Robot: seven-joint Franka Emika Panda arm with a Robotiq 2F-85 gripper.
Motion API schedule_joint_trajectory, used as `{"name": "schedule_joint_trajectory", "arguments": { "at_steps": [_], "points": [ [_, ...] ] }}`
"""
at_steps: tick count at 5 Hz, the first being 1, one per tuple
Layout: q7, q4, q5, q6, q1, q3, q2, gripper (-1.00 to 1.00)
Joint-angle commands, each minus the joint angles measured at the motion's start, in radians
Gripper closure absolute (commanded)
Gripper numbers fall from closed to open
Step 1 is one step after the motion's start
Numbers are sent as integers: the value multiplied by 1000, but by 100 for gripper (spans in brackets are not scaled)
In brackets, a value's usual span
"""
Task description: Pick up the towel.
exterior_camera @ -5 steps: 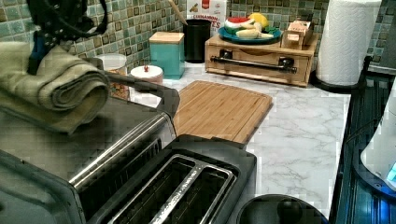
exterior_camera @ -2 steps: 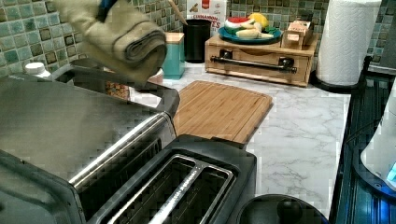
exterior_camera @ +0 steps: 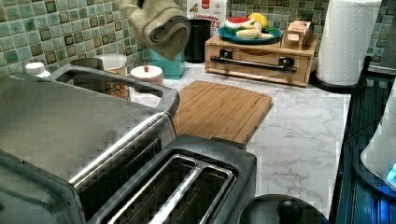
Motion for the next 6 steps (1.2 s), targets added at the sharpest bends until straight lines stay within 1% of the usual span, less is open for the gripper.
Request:
{"name": "schedule_joint_trajectory", "arguments": {
  "at_steps": [1, 2, 6],
  "points": [
    [29, 144, -65, -256, -65, -39, 66, 100],
    [30, 144, -67, -256, -49, -54, 66, 100],
    [31, 144, -67, -256, -40, -62, 66, 100]
  ]
}}
